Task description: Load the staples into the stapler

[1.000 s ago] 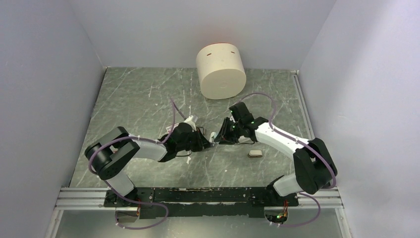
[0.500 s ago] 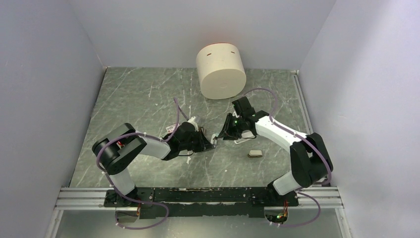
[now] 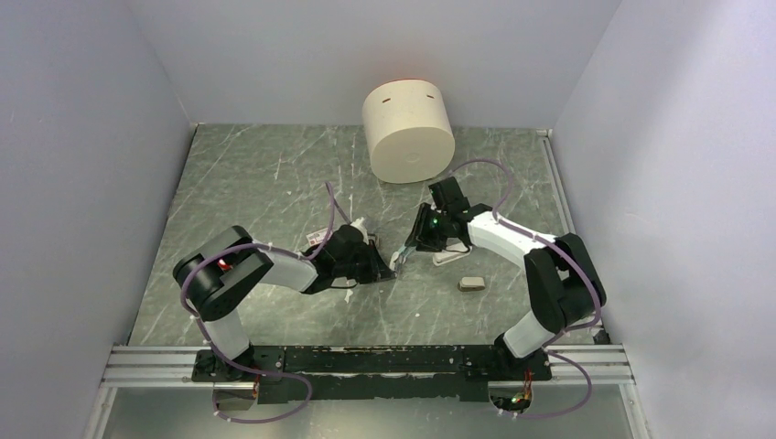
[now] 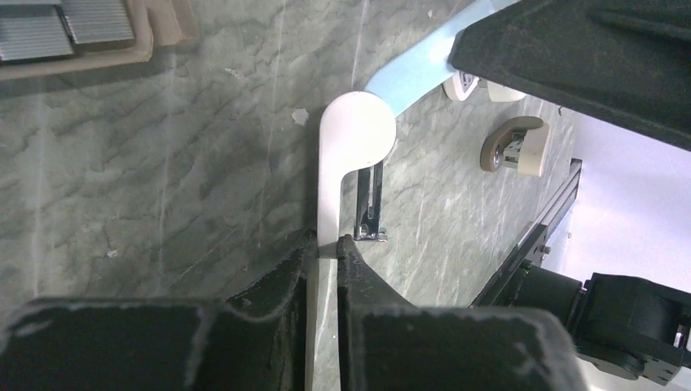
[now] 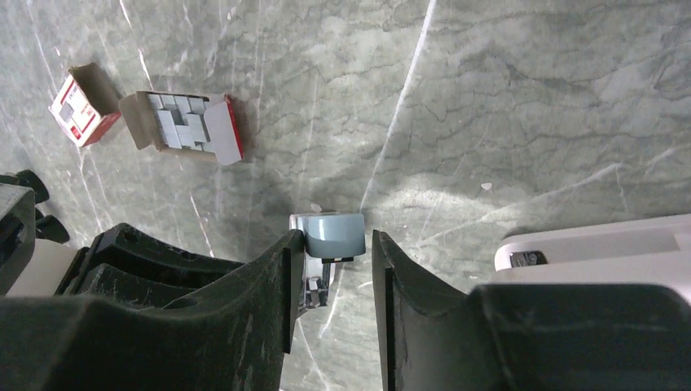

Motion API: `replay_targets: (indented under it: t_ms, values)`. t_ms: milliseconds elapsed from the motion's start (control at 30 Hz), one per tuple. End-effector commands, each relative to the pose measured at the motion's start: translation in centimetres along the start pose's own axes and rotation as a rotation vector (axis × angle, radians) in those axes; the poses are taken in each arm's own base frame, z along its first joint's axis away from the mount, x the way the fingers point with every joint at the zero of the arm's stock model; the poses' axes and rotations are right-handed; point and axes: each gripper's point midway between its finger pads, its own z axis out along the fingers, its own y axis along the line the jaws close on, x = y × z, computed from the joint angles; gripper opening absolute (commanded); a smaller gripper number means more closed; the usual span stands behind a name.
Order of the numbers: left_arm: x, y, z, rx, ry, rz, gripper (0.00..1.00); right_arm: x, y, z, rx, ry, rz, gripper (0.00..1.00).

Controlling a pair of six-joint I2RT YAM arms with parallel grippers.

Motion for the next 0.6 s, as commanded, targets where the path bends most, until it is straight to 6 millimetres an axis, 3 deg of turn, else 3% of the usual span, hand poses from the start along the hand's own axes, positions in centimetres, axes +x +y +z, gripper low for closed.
replay_targets:
  t_ms: [0,267,567]
  values:
    - [1.0,1.2,-0.3,-0.081,0.052,-0.011,0.15,-0.6,0.1,0.7,-0.025,-0.031,-0.013,0.4]
    - [1.2,1.1,-0.4,-0.073,0.063,-0.075,0.22,-0.2,0.6,1.1,-0.045,-0.008,-0.029,0.45]
    - [0.4,0.6,-1.6,0.021,0.055,-0.235,0.27,1.9,1.7,2.0,-0.069,0.049,-0.08,0.53]
